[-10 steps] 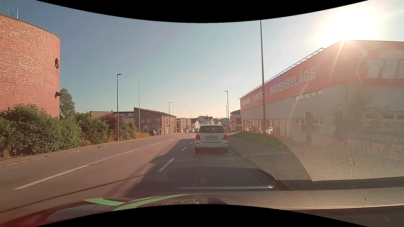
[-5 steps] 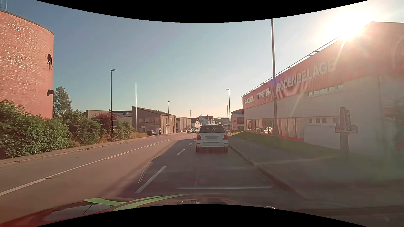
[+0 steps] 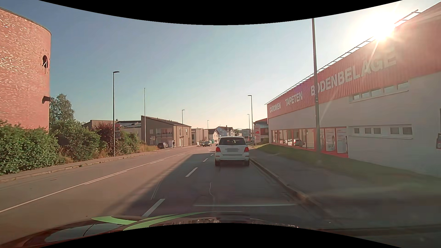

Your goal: Follow the waypoints while adhering to traffic rules and regulations

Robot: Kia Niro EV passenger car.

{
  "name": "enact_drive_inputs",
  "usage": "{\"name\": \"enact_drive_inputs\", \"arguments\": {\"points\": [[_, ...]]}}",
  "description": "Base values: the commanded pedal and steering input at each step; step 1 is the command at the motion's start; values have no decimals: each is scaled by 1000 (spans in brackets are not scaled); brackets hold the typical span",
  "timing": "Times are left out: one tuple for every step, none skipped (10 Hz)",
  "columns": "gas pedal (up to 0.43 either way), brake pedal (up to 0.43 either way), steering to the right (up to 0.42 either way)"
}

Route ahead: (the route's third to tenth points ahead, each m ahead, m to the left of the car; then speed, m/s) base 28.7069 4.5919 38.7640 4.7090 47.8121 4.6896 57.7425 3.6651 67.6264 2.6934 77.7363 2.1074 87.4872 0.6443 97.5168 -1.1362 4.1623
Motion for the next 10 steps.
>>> {"name": "enact_drive_inputs", "arguments": {"points": [[0, 0, 0], [0, 0, 0], [0, 0, 1], [28, 0, 0], [39, 0, 0], [39, 0, 0], [39, 0, 0], [39, 0, 0], [39, 0, 0], [39, 0, 0]]}}
